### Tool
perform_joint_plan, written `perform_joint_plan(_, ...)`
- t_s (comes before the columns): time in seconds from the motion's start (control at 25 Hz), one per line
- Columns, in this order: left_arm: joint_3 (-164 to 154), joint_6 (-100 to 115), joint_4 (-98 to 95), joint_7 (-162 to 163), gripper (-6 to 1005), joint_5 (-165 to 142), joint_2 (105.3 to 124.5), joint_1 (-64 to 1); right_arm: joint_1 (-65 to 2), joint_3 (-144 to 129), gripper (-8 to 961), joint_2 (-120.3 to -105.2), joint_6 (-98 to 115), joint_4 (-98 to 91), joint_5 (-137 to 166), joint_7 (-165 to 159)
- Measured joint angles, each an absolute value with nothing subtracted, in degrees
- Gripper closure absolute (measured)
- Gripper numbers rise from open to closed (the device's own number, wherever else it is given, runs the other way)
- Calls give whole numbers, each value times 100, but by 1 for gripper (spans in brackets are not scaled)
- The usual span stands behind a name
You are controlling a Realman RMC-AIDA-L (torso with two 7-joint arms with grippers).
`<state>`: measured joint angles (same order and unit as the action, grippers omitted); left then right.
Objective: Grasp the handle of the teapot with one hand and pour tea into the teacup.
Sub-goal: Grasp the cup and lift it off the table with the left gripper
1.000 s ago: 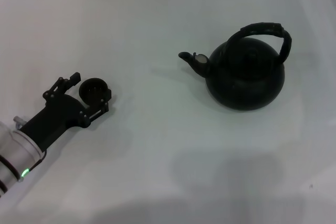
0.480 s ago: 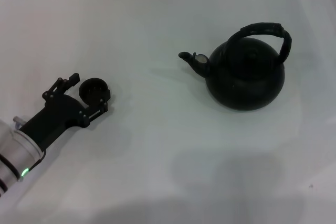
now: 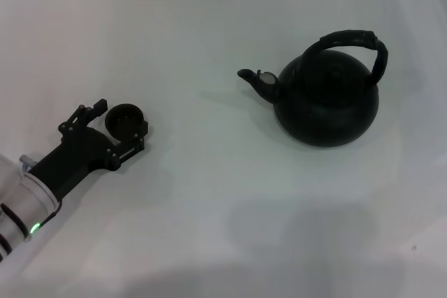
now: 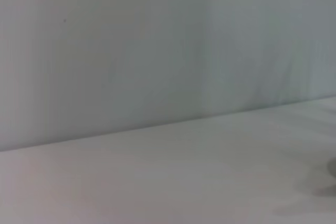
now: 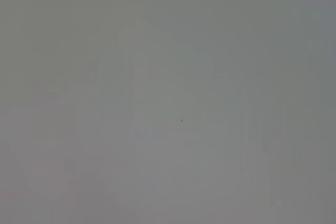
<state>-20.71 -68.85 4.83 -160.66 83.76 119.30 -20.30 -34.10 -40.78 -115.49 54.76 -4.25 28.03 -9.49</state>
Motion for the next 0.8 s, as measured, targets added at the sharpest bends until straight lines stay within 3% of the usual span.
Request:
perform_joint_plan(0.48, -2074, -6846, 483, -16168, 111, 8366, 11922, -2030, -3419, -4078, 81, -11558, 5476, -386, 2803, -948)
perform_joint_plan(0.8, -2074, -6846, 426, -16177, 193, 8168, 11920, -2032, -3417, -4078, 80, -11558, 5476, -377, 2803, -949)
